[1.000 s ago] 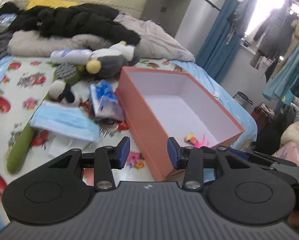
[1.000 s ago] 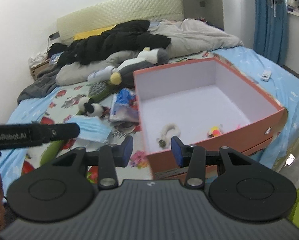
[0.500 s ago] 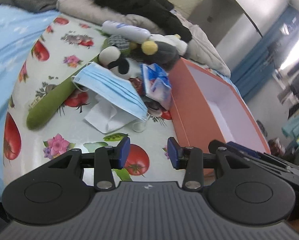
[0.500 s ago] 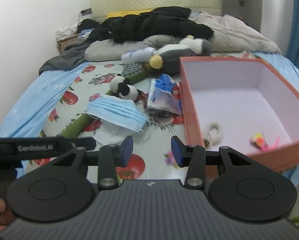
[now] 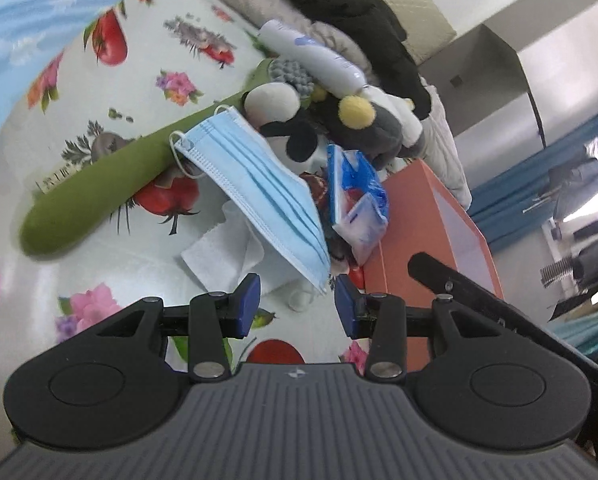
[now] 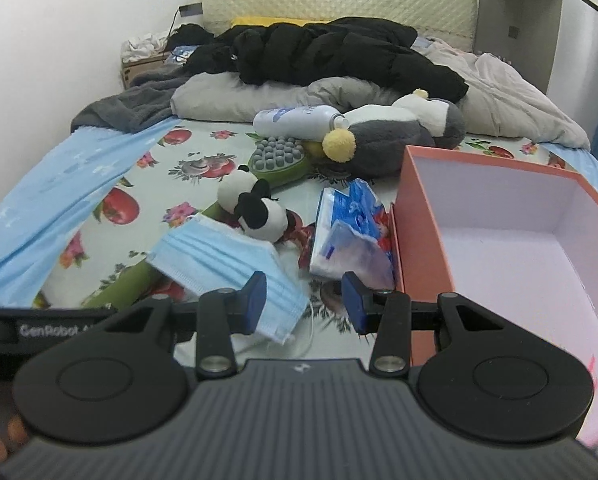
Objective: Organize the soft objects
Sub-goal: 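Grasp blue tissue packet with right gripper while left grasps blue face mask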
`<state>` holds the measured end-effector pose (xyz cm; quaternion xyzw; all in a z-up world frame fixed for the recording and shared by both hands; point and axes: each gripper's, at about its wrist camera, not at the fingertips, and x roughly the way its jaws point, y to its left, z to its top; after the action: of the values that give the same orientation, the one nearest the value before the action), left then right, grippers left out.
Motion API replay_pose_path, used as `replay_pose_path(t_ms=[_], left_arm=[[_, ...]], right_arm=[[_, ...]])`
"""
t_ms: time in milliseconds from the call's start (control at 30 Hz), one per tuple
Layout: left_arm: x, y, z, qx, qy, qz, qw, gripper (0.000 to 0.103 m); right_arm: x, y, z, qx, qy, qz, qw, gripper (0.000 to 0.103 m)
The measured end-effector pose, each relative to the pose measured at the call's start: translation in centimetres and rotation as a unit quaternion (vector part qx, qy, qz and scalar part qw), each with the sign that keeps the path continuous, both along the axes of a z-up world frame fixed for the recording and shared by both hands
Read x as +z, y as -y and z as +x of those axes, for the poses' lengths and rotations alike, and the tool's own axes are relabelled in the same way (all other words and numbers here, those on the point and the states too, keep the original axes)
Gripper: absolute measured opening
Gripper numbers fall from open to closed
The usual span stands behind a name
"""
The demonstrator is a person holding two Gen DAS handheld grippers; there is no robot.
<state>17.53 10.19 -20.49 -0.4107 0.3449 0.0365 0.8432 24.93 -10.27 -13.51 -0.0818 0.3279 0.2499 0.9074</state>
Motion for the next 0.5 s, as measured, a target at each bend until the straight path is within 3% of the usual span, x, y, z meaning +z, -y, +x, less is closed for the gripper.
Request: replay_pose_path(t_ms=[300, 500], left_arm=[[-2.7, -1.9, 3.6, 0.001, -0.007, -0.038, 0.9992, 0.045], [-4.1, -2.8, 5.4, 0.001, -0.013, -0.062, 0.9980, 0.041]], right_arm=[[-2.1, -3.0, 5.0, 0.004, 0.000, -0.035, 0.999, 0.045], [-3.6, -4.6, 7.2, 0.008, 0.025, -0.083, 0.996, 0.045]])
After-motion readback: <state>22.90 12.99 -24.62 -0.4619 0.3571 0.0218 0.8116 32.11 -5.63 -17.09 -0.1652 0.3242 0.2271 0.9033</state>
